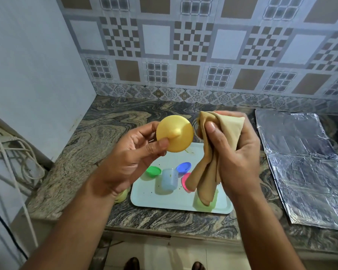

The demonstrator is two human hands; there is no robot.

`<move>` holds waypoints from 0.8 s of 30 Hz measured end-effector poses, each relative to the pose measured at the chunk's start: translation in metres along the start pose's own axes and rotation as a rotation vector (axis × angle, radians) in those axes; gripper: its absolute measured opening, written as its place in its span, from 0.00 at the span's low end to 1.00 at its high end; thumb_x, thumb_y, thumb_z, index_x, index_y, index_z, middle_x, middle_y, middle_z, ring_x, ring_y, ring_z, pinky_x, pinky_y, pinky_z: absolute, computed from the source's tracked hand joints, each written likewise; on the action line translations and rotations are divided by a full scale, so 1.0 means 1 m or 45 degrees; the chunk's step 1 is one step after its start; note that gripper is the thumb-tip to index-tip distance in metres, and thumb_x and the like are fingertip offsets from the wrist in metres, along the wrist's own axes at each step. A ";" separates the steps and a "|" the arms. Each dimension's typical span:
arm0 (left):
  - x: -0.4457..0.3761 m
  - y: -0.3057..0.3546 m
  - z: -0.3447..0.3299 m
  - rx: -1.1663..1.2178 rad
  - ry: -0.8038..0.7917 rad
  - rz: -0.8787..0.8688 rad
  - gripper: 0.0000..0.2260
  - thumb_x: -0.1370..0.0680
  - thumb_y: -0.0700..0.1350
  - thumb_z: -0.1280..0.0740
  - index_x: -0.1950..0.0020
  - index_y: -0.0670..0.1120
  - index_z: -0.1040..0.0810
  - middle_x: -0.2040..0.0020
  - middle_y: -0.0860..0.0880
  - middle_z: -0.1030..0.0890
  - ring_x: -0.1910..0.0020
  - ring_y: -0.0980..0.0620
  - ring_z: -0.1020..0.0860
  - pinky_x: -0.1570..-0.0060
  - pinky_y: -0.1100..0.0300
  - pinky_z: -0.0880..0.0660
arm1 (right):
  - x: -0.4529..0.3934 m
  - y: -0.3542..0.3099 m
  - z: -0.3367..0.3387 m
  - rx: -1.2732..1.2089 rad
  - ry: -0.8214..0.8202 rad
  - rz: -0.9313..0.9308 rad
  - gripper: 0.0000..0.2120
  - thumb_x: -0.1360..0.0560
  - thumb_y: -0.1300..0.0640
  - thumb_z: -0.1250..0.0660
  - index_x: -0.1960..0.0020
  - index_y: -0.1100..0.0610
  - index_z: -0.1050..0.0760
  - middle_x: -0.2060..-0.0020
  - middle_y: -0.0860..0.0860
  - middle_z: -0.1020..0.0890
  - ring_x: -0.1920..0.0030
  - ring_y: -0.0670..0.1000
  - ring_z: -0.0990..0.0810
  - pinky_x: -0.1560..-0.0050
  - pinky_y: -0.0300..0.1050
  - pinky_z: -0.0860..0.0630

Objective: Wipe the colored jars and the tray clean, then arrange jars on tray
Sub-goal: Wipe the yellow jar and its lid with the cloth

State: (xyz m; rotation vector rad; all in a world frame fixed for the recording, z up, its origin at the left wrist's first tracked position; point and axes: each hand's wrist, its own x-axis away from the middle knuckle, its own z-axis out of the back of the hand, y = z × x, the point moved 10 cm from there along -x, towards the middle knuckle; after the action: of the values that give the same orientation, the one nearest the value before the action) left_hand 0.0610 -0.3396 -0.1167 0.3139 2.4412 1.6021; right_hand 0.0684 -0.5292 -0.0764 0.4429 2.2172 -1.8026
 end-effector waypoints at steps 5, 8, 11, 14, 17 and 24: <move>0.001 -0.007 -0.002 0.107 0.030 -0.021 0.23 0.29 0.47 0.19 0.36 0.45 0.18 0.45 0.50 0.17 0.47 0.55 0.21 0.45 0.63 0.22 | 0.009 0.013 -0.016 -0.168 -0.055 -0.146 0.11 0.26 0.59 0.25 0.44 0.54 0.21 0.55 0.48 0.15 0.55 0.46 0.19 0.53 0.41 0.21; 0.002 -0.003 0.003 -0.073 0.186 -0.088 0.21 0.25 0.40 0.25 0.33 0.46 0.23 0.43 0.48 0.16 0.48 0.54 0.19 0.46 0.61 0.22 | 0.007 0.019 -0.017 -0.171 -0.006 -0.178 0.11 0.26 0.59 0.24 0.44 0.54 0.20 0.54 0.50 0.14 0.54 0.48 0.17 0.51 0.44 0.21; 0.009 0.014 0.007 -0.284 0.367 -0.289 0.22 0.25 0.35 0.27 0.33 0.45 0.27 0.43 0.44 0.18 0.49 0.51 0.15 0.46 0.57 0.19 | 0.006 0.027 -0.017 -0.195 0.049 -0.218 0.11 0.24 0.65 0.24 0.44 0.57 0.20 0.55 0.50 0.13 0.54 0.47 0.16 0.51 0.41 0.21; 0.017 0.026 0.000 -0.549 0.416 -0.479 0.14 0.25 0.36 0.24 0.42 0.45 0.22 0.44 0.47 0.17 0.46 0.50 0.14 0.44 0.53 0.17 | 0.009 0.035 -0.015 -0.217 0.089 -0.241 0.12 0.25 0.65 0.25 0.42 0.60 0.21 0.55 0.51 0.13 0.54 0.48 0.16 0.51 0.41 0.20; 0.025 0.032 0.003 -0.785 0.520 -0.590 0.11 0.26 0.41 0.21 0.47 0.49 0.18 0.41 0.50 0.14 0.45 0.47 0.13 0.48 0.53 0.17 | 0.012 0.037 -0.014 -0.218 0.108 -0.234 0.15 0.27 0.63 0.22 0.42 0.60 0.21 0.53 0.53 0.13 0.53 0.49 0.16 0.50 0.41 0.20; 0.040 0.027 0.023 -0.901 0.677 -0.568 0.09 0.26 0.41 0.20 0.48 0.44 0.17 0.42 0.50 0.13 0.45 0.49 0.13 0.45 0.46 0.16 | 0.016 0.041 -0.026 -0.048 0.006 -0.218 0.12 0.24 0.66 0.25 0.42 0.62 0.22 0.53 0.53 0.14 0.53 0.47 0.16 0.52 0.40 0.21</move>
State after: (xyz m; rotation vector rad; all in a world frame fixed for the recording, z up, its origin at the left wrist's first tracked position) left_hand 0.0307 -0.2973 -0.1034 -0.7905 1.8237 2.3518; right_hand 0.0695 -0.4952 -0.1140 0.2565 2.3518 -1.8393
